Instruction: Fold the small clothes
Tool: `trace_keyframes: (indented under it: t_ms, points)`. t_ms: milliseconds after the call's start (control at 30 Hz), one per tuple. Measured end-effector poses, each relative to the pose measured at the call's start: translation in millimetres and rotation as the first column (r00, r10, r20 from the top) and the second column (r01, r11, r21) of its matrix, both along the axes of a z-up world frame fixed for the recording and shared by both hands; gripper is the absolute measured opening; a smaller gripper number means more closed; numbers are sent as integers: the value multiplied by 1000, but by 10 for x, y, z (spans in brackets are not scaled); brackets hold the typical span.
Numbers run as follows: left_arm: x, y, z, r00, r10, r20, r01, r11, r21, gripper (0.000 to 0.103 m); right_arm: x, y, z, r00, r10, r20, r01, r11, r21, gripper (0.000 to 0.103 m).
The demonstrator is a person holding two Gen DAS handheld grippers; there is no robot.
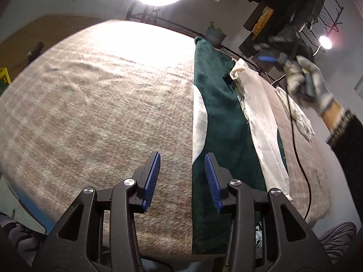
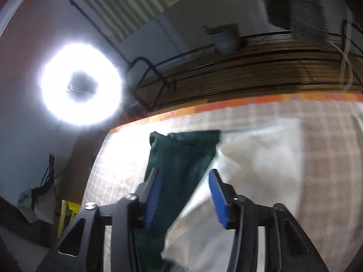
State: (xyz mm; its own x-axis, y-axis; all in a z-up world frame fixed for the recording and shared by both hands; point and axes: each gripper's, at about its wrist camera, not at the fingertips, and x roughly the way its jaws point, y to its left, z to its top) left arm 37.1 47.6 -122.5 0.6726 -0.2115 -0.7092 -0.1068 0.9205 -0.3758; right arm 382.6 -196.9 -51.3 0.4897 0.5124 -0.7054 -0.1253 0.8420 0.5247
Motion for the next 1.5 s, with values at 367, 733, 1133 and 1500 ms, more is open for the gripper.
trace_keyframes:
  t_ms: [367, 733, 1133, 1500]
  points:
    - [4, -141, 55, 1000, -24, 16, 24, 999, 33, 40, -60, -254, -496, 995, -93, -45, 81, 973, -215, 16]
    - [136, -129, -63, 1000, -14, -23, 15, 1000, 27, 40, 326, 491, -359, 994, 96, 58, -87, 985, -150, 25]
    - [-20, 6, 47, 996, -85, -38, 85, 996, 0, 47, -1073, -259, 246, 996, 66, 53, -60, 993, -97, 41]
    - [-109, -23, -165, 952, -223, -210, 210, 974, -83, 47, -3198, -386, -170, 979, 143, -146, -162, 979, -124, 59]
